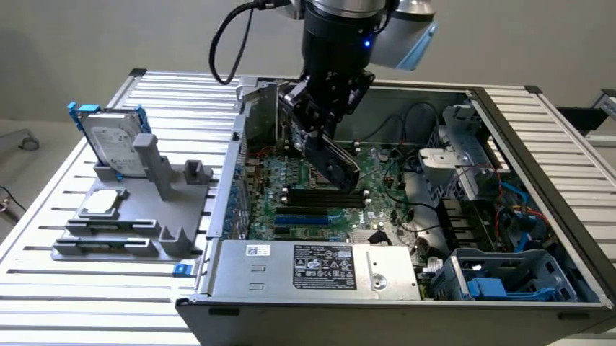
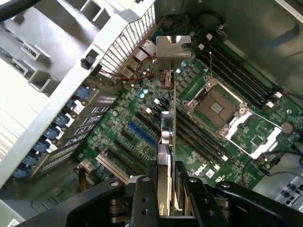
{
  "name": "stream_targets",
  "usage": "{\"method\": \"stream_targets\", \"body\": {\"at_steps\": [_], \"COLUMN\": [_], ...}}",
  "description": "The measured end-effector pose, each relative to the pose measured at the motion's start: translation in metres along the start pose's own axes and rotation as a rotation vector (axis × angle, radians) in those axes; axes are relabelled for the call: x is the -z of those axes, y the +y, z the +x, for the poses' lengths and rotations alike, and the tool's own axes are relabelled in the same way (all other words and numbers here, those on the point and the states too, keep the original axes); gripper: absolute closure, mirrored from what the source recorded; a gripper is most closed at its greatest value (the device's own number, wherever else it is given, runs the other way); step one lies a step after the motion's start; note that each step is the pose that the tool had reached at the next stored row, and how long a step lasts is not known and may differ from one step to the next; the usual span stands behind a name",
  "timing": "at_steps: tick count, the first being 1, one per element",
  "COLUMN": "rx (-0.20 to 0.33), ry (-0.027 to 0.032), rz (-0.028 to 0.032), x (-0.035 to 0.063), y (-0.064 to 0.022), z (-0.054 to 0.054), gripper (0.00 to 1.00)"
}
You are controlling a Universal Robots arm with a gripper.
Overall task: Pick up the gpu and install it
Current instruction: 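Insert the gpu into the slot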
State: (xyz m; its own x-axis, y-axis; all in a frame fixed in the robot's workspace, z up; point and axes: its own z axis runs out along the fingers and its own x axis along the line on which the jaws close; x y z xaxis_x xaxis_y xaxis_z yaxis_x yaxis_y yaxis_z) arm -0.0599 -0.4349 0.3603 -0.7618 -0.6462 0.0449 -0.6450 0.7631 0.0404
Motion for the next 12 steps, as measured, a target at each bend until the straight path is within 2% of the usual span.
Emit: {"method": "stream_targets", "body": {"at_steps": [12], "rx": [0.217], "ry": [0.0063], "rz": [0.0080], "x": [-0.0124], "y": [-0.0005], "z": [-0.001], "gripper": [0.73]}}
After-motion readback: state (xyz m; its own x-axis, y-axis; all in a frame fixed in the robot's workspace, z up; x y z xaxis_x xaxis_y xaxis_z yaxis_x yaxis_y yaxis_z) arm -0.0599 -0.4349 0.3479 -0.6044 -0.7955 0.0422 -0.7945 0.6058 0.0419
